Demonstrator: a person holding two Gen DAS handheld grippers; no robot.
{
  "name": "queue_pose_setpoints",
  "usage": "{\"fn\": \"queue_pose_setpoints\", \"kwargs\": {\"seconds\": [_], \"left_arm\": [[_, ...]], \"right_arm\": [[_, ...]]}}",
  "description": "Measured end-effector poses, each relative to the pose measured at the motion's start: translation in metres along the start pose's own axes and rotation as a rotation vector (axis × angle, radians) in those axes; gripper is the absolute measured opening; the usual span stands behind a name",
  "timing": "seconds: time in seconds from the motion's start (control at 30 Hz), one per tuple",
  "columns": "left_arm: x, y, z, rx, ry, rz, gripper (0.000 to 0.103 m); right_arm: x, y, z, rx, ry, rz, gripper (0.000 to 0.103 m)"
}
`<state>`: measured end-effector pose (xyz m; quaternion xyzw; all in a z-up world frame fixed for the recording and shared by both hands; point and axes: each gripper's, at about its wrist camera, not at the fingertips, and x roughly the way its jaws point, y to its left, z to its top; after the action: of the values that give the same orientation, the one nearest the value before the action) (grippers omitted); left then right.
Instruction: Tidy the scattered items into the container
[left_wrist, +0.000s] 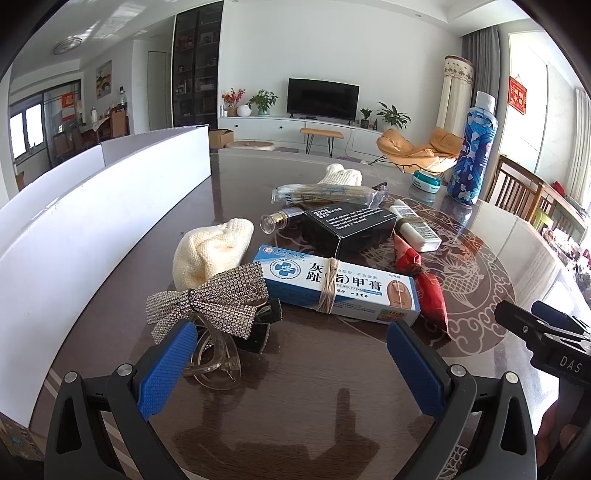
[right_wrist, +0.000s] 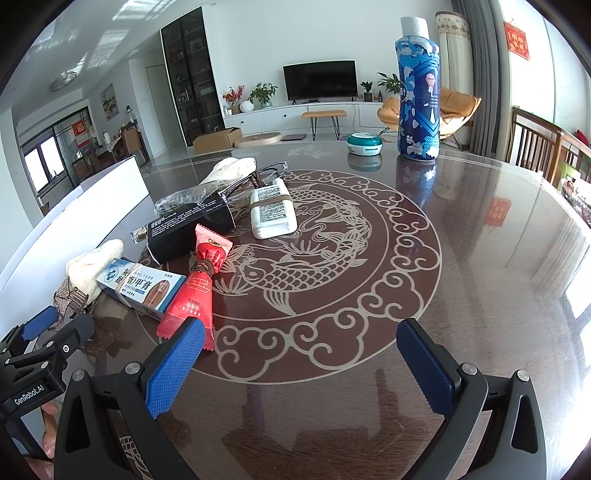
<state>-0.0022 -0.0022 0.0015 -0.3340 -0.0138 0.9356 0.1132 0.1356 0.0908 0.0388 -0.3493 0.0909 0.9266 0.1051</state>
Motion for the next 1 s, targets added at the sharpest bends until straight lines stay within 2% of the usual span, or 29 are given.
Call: {"fn": "queue_pose_setpoints", "kwargs": {"seconds": [0.2,0.43,0.63,0.9,1.0], "left_arm": [[0.004,-0.004,-0.001,0.027,0.051,0.016,0.103],[0.005,-0.004,-0.001,0.025,0.063,0.020,0.103],[0.008,-0.003,-0.010,0.126,0.154,0.047,0.103],[-0.001,0.010,-0.019,0.117,0.151,0.039,0.103],[-0.008,0.016,-0.018,0.097,0.121,0.035,0.103]], "right_arm": [[-0.001,-0.001,0.001,0.001,-0.001,0.001,0.103],[-0.001,-0.001,0.001,0.002,0.002,0.003,0.103],[0.000,-0.002,0.002,0.003,0.012,0.011,0.103],[0.003,-0.002,0.004,-0.004,0.023,0.015,0.103],[0.005,-0.003,0.004,-0.003,0.027,0.015,0.103]]}}
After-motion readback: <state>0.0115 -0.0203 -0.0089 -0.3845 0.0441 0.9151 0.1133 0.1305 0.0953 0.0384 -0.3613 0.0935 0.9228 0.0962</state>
